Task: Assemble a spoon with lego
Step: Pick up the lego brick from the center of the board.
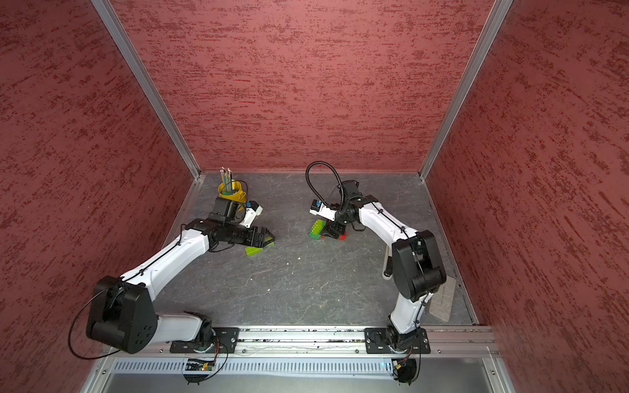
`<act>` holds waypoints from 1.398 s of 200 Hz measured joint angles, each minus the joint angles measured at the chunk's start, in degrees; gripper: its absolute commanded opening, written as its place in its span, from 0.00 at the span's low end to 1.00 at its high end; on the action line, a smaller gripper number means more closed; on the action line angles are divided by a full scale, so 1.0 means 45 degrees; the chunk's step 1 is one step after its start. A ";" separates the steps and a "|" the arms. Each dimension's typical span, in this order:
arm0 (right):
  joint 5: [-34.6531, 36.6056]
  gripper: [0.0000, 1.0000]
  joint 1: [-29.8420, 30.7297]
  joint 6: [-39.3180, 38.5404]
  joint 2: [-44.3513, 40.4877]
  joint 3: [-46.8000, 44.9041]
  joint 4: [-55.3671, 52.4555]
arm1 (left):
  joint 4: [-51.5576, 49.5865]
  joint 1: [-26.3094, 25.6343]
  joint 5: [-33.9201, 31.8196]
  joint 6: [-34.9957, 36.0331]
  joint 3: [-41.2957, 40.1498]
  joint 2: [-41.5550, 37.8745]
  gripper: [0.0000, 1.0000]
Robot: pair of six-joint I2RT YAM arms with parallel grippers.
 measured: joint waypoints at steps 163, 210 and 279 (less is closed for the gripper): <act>0.0525 0.26 0.0510 -0.0476 0.1953 0.1088 -0.0374 | -0.0155 0.0073 -0.0257 0.0097 0.0039 0.0563 0.95; 0.0015 0.20 0.0461 0.0165 0.1409 0.0457 0.0622 | -0.0238 0.0073 -0.0301 0.0126 0.0053 0.0563 0.95; -0.2705 0.19 0.0146 0.4561 -0.2647 -0.5338 0.9685 | -0.0563 0.0068 -0.0389 0.0141 0.0384 0.0554 0.95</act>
